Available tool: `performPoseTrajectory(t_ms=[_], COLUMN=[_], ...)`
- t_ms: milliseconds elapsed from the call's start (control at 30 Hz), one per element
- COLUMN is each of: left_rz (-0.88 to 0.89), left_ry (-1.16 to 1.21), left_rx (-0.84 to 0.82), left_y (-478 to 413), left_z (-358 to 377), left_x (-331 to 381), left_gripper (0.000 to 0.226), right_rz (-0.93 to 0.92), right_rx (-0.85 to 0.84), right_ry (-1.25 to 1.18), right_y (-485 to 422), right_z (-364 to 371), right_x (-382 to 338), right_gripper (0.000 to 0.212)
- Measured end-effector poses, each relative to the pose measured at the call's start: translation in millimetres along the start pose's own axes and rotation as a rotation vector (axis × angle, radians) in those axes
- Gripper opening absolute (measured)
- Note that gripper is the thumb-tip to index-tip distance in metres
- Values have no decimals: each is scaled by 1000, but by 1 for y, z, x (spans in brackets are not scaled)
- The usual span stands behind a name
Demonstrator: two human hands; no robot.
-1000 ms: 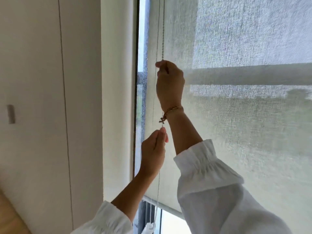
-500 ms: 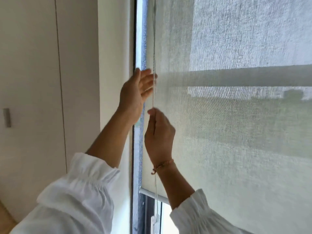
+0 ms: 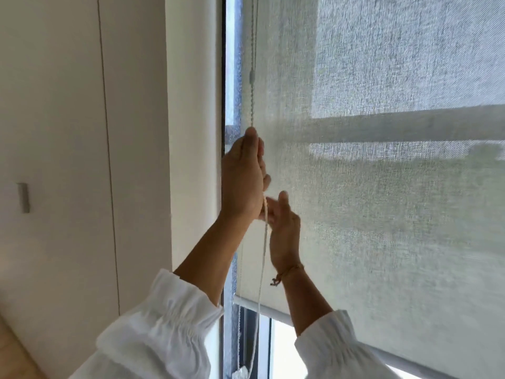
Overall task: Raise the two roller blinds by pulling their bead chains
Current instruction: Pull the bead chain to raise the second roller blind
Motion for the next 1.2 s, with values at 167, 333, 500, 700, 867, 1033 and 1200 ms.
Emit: performPoseTrajectory(t_ms=[167, 333, 500, 700, 867, 1033, 1200], left_rz=[50, 16, -31, -139, -63, -56, 56], left_ry=[-240, -374, -289, -213, -91, -155, -281], left_rx=[7, -26, -95, -85, -87, -148, 95], left_y=[14, 48, 62, 17, -33, -58, -54], left_z=[-29, -48, -56, -60, -33, 0, -3], left_x=[-43, -92, -115, -99, -47, -20, -33], left_gripper=[43, 43, 34, 51, 46, 29, 35], right_rz=[-22, 31, -144, -385, -477, -422, -417], right_rx=[-58, -192, -27, 90, 74, -3, -197], right_ry=[-153, -112, 163, 211, 362, 426, 476], right_y=[-45, -59, -65, -59, -22, 21, 34], right_z=[14, 54, 54, 29, 14, -5, -6], right_x=[-65, -101, -85, -85, -33, 30, 54], right_gripper=[29, 21, 25, 23, 21, 30, 22])
Point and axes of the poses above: each hand's wrist, its own y-axis away from the middle knuckle, its own z-axis out of the palm, x = y × z, the point moved 6 cm from there along -y, towards the middle knuckle, and after that the axes turned 2 degrees about -y, right-handed, at the moved point
